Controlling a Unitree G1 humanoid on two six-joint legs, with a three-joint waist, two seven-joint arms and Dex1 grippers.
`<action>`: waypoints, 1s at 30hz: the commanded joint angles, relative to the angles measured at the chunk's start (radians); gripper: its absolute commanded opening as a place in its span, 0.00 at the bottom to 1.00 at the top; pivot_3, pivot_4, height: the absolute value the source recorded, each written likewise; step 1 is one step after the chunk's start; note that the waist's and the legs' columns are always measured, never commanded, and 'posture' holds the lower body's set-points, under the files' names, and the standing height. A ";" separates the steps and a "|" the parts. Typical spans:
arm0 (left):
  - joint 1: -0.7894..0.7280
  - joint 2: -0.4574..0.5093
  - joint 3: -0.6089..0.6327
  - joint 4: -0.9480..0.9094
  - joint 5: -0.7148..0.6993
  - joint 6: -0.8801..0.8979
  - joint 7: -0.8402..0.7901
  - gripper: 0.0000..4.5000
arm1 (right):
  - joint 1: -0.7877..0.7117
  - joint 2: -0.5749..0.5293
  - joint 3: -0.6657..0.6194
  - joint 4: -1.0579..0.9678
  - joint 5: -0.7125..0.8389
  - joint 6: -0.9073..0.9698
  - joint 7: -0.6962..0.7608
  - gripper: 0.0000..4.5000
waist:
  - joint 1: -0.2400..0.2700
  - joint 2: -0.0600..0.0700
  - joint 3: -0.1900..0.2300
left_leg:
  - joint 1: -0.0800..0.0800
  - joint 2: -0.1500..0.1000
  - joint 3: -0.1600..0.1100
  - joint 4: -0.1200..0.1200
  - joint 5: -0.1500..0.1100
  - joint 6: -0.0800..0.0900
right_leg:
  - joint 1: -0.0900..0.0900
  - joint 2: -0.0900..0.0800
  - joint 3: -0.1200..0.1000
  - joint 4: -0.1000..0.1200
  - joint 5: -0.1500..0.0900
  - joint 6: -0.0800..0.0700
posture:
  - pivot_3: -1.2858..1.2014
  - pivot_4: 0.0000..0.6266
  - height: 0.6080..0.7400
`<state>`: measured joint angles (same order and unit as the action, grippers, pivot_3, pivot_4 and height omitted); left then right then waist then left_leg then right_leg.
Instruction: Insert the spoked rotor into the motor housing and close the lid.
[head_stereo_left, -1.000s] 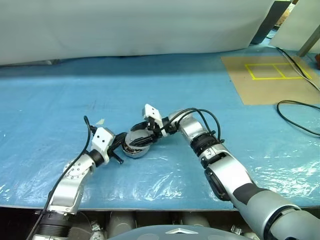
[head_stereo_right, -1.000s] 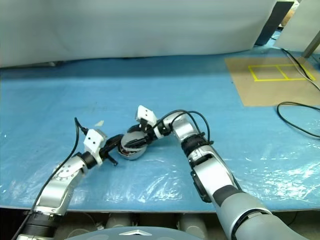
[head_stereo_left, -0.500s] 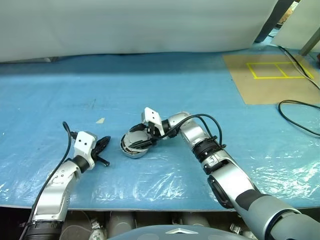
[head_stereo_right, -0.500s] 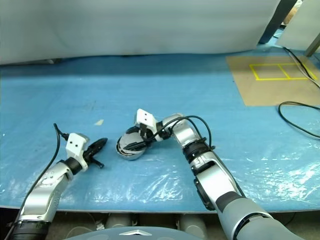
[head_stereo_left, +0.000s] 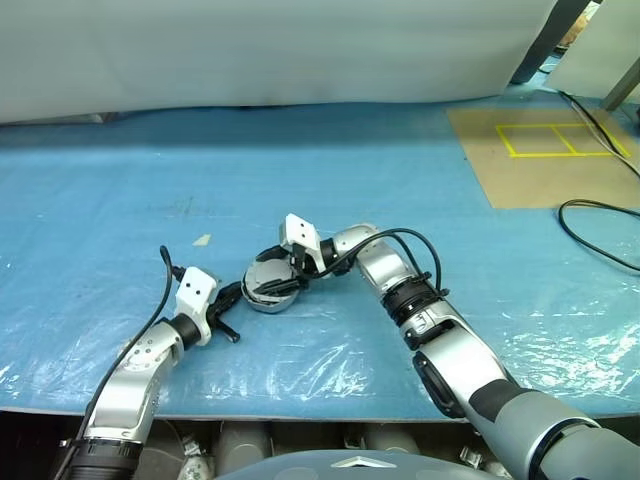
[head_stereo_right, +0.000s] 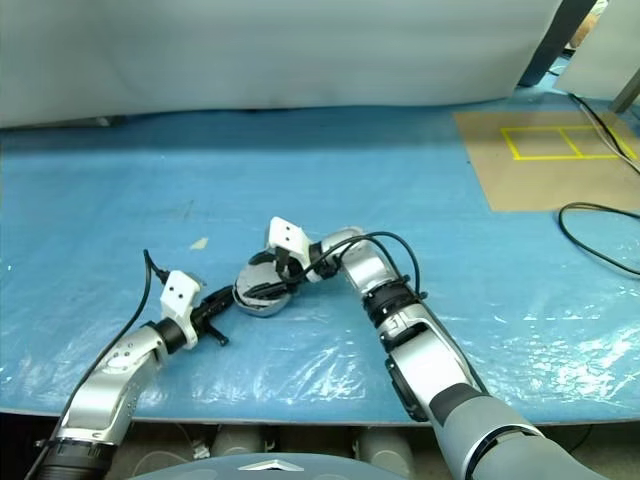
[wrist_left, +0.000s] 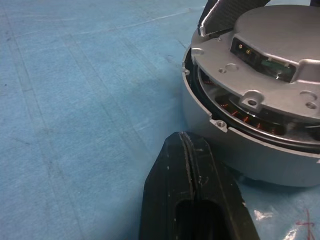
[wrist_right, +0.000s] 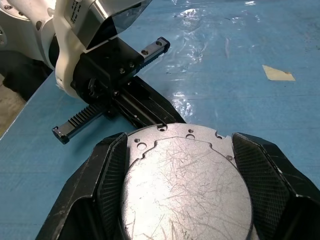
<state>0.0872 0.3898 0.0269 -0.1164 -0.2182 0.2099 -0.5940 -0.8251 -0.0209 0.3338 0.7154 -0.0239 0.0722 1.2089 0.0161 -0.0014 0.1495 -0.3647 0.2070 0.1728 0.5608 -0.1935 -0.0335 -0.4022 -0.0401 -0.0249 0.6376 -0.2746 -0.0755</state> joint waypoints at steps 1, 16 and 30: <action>0.000 -0.005 -0.043 -0.020 -0.006 -0.003 -0.032 0.00 | -0.014 0.066 0.025 0.032 -0.037 -0.012 -0.117 0.67 | -0.003 0.000 0.000 | 0.000 0.000 0.000 0.000 0.000 0.000 | 0.000 0.000 0.000 0.000 0.000 0.000 | 0.52 0.24 1.00; 0.003 -0.002 -0.014 -0.007 -0.005 -0.010 -0.028 0.00 | -0.022 0.112 0.105 0.109 -0.161 -0.007 -0.266 0.67 | 0.002 0.004 0.002 | 0.014 -0.001 0.000 -0.005 0.000 0.000 | 0.011 -0.001 0.002 -0.001 -0.001 0.001 | 0.52 0.24 1.00; 0.026 -0.010 0.056 -0.050 -0.049 -0.061 -0.025 0.00 | -0.023 0.035 0.095 0.199 -0.164 -0.010 -0.176 0.67 | 0.002 0.009 0.004 | 0.015 -0.002 0.001 -0.012 0.000 0.000 | 0.014 -0.001 0.002 -0.011 -0.001 0.001 | 0.52 0.24 1.00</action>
<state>0.1088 0.3842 0.0687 -0.0975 -0.2278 0.1902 -0.6015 -0.8935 0.0360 0.3882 0.8085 -0.1532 0.0284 1.0205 0.0184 0.0080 0.1536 -0.3490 0.2049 0.1738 0.5475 -0.1937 -0.0338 -0.3875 -0.0406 -0.0230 0.6249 -0.2751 -0.0748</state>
